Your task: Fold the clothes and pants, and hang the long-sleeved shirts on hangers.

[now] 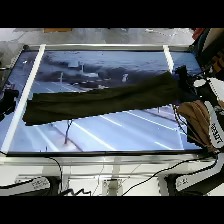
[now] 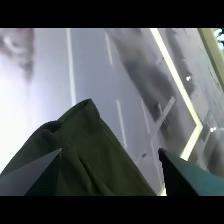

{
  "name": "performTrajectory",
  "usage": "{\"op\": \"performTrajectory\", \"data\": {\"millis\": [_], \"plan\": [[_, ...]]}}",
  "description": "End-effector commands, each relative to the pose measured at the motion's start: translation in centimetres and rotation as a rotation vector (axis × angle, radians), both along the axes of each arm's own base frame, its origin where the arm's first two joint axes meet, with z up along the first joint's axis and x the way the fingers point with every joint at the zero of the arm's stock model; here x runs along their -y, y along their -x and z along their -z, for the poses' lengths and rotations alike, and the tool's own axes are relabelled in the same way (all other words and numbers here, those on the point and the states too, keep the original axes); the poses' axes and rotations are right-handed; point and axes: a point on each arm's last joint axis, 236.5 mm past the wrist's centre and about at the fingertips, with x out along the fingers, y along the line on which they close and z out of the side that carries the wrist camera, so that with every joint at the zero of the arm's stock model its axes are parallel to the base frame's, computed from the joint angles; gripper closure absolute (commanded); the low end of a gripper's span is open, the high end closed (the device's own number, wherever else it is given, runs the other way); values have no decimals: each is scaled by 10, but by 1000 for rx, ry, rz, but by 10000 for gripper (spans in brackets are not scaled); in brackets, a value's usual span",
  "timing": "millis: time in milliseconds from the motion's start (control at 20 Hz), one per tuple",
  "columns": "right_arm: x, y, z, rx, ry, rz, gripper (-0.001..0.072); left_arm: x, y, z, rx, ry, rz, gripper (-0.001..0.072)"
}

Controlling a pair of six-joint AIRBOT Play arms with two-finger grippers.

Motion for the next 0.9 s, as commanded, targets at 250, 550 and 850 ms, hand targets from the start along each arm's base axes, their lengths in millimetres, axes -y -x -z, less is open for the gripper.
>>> {"op": "performTrajectory", "data": {"millis": [250, 550, 850], "plan": [[-20, 44, 17, -230, 216, -249, 26, 11, 91, 3, -256, -36, 226, 135], [-29, 71, 41, -374, 226, -342, 26, 48, 189, 82, -463, 182, 204, 125], [-39, 83, 46, -421, 194, -380, 26, 57, 157, 110, -311, 275, 93, -6]]}}
